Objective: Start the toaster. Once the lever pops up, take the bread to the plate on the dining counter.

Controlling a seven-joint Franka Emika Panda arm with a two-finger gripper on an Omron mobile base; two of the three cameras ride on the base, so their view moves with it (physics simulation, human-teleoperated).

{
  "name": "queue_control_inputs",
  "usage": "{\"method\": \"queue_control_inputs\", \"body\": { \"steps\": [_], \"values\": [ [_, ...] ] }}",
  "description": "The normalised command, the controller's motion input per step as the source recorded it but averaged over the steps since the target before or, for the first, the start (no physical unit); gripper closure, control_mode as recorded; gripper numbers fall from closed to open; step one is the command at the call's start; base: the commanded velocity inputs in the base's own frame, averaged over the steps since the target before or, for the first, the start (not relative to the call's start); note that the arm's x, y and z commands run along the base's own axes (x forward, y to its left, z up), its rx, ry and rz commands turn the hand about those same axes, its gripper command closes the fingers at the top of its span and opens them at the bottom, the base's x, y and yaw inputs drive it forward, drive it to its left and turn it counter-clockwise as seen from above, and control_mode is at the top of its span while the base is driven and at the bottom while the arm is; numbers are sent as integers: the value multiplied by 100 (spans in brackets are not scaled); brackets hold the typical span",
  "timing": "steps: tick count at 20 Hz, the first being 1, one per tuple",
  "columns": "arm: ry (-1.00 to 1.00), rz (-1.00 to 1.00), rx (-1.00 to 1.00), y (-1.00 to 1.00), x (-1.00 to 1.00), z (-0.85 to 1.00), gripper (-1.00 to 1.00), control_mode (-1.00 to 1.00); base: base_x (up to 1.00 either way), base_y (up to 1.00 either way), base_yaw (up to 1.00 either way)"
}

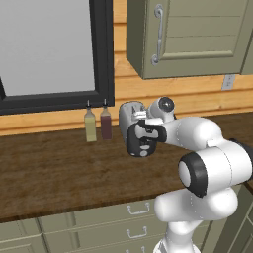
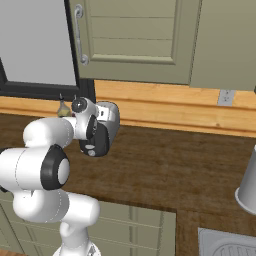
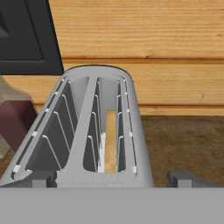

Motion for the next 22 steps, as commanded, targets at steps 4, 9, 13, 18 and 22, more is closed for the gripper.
{"method": "queue_control_inputs", "body": {
  "steps": [4, 9, 13, 18, 22],
  "values": [
    [0, 0, 0, 0, 0, 0, -100, -100, 0, 0, 0],
    [0, 0, 0, 0, 0, 0, -100, -100, 0, 0, 0],
    [0, 0, 0, 0, 0, 0, -100, -100, 0, 0, 0],
    [0, 0, 0, 0, 0, 0, -100, -100, 0, 0, 0],
    [0, 0, 0, 0, 0, 0, -100, -100, 0, 0, 0]
  ]
}}
